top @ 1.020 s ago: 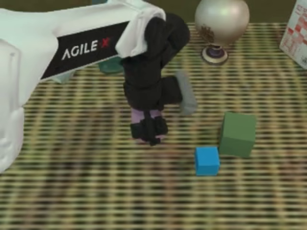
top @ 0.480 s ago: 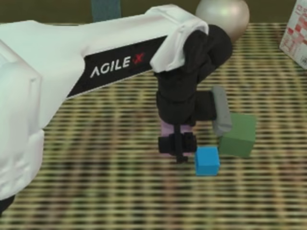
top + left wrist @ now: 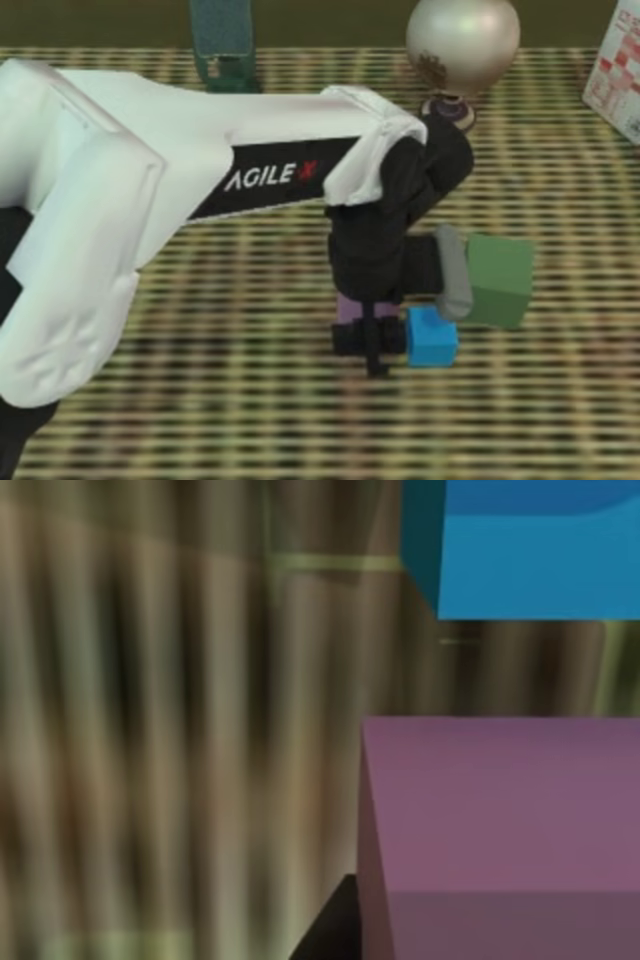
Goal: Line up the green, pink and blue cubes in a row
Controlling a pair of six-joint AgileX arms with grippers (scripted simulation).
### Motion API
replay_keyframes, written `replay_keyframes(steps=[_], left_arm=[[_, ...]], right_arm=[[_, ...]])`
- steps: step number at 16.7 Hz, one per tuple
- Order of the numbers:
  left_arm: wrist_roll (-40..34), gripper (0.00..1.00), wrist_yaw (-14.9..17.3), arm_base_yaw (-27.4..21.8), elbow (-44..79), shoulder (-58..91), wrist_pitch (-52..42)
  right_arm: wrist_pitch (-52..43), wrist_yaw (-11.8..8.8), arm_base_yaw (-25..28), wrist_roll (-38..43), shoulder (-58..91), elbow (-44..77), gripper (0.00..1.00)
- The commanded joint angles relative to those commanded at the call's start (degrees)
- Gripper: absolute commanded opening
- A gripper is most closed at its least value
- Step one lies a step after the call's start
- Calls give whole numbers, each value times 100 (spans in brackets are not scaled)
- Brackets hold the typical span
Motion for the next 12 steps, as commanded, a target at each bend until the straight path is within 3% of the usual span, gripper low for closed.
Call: replay_keyframes(steps=[5,12], left_arm=[[-2,0,1,-4,-84,47,136],[-2,53,1,-4,-84,47,136]], right_arm=[[0,0,0,0,0,0,100],[0,0,0,0,0,0,100]])
